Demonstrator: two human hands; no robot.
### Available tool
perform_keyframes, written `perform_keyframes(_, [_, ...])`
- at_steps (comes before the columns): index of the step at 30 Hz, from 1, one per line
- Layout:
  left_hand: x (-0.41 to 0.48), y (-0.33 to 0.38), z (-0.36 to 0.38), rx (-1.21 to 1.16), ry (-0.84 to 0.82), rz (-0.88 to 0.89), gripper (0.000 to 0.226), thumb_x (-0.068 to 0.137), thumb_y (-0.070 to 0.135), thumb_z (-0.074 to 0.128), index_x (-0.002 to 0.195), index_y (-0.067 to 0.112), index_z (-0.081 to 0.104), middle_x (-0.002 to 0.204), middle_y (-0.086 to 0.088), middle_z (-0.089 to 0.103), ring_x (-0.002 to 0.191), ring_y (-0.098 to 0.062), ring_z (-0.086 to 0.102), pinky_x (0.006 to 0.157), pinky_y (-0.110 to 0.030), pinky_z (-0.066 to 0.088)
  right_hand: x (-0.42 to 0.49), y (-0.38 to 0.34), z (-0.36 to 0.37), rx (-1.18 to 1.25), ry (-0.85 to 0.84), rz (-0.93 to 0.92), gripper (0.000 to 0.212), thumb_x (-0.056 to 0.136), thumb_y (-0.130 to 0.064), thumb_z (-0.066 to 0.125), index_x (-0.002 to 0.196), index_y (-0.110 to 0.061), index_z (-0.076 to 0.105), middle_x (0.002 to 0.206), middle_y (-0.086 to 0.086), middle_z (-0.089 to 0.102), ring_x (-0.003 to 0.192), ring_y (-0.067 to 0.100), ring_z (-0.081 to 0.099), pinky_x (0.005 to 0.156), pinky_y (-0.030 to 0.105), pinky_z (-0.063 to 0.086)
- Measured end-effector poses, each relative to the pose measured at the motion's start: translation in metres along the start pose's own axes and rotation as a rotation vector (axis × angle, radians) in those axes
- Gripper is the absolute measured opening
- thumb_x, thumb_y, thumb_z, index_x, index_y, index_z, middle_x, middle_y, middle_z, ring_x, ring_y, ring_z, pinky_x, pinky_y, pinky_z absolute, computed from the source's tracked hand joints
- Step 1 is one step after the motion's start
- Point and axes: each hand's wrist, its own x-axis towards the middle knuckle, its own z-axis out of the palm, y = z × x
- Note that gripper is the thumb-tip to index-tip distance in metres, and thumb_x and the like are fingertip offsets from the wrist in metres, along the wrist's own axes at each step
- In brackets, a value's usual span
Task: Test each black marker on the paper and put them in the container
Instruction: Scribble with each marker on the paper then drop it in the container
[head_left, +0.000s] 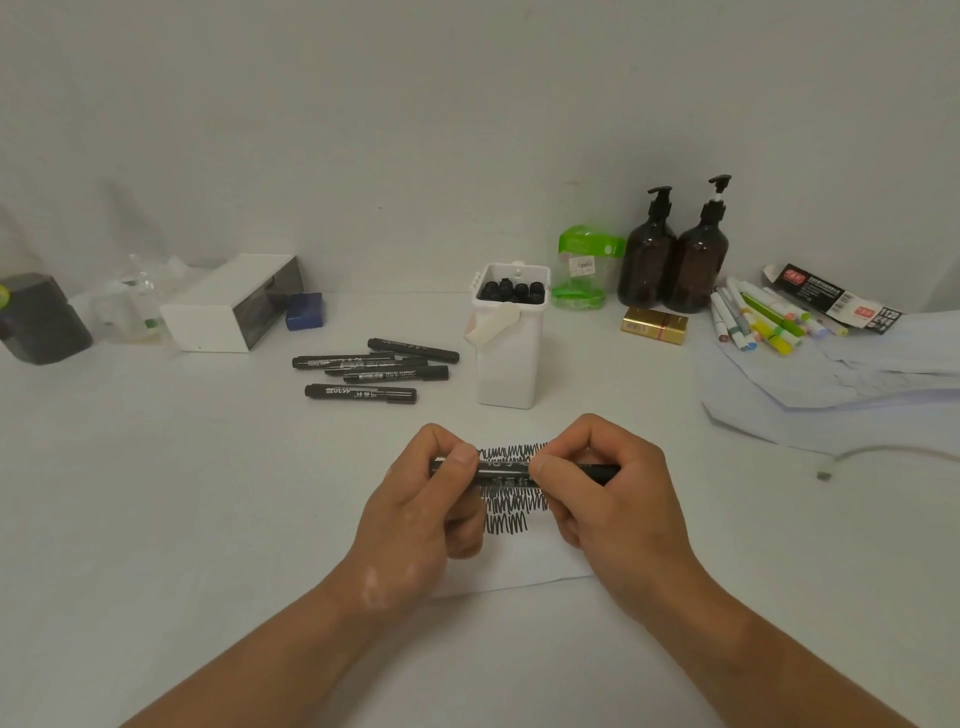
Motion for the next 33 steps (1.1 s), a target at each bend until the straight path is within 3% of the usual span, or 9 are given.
perform_keyframes(17, [0.0, 0.005, -0.003, -0.04, -0.075, 0.012, 0.031, 0.092, 0.034, 0.057, 0.075, 0.015, 0.041, 0.059, 0.003, 0.023, 0.049, -0.019, 0.022, 0.052, -0.031, 0.023, -0.002, -0.002, 0.002, -0.03, 0.015, -0.031, 0.013, 0.075, -0.028, 0.068, 0.064, -0.025, 0.062, 0.049, -0.009, 0.056, 0.044, 0.007, 0.046, 0.05, 0.022, 0.037])
perform_keyframes(21, [0.005, 0.005, -0.014, -0.014, -0.12, 0.036, 0.03, 0.081, 0.036, 0.069, 0.086, 0.014, 0.049, 0.056, 0.001, 0.04, 0.055, -0.024, 0.037, 0.06, -0.037, 0.032, 0.0, -0.004, 0.001, 0.05, -0.074, 0.01, 0.011, 0.077, -0.026, 0.067, 0.067, -0.025, 0.062, 0.054, -0.005, 0.056, 0.047, 0.011, 0.045, 0.05, 0.024, 0.037])
perform_keyframes(24, [0.006, 0.007, -0.017, -0.095, -0.089, 0.079, 0.026, 0.076, 0.025, 0.074, 0.095, 0.014, 0.06, 0.062, -0.005, 0.053, 0.061, -0.026, 0.049, 0.062, -0.04, 0.041, 0.0, -0.005, -0.002, 0.067, -0.12, 0.006, 0.005, 0.078, -0.024, 0.063, 0.075, -0.027, 0.065, 0.058, -0.006, 0.058, 0.055, 0.013, 0.047, 0.054, 0.029, 0.04])
perform_keyframes(27, [0.008, 0.006, -0.016, -0.253, -0.071, 0.078, 0.031, 0.075, 0.02, 0.076, 0.106, 0.016, 0.071, 0.071, -0.006, 0.055, 0.069, -0.02, 0.056, 0.066, -0.031, 0.052, -0.002, -0.005, -0.002, 0.065, -0.152, 0.014, 0.009, 0.074, -0.033, 0.068, 0.083, -0.03, 0.066, 0.067, -0.003, 0.07, 0.062, 0.011, 0.059, 0.065, 0.028, 0.047])
perform_keyframes(30, [0.007, 0.004, -0.012, -0.169, -0.087, 0.053, 0.03, 0.079, 0.033, 0.074, 0.106, 0.018, 0.075, 0.087, -0.006, 0.071, 0.08, -0.02, 0.066, 0.072, -0.031, 0.055, -0.006, -0.002, 0.002, 0.076, -0.271, 0.038, 0.02, 0.07, -0.044, 0.073, 0.083, -0.032, 0.063, 0.078, 0.001, 0.078, 0.073, 0.016, 0.07, 0.073, 0.03, 0.053])
perform_keyframes(33, [0.005, 0.004, -0.013, -0.024, -0.097, 0.074, 0.033, 0.085, 0.042, 0.066, 0.11, 0.02, 0.074, 0.102, -0.008, 0.075, 0.093, -0.027, 0.07, 0.08, -0.04, 0.057, -0.009, 0.002, 0.005, -0.171, -0.296, -0.073, 0.012, 0.078, -0.044, 0.073, 0.082, -0.034, 0.068, 0.079, -0.009, 0.078, 0.079, 0.01, 0.073, 0.078, 0.029, 0.056])
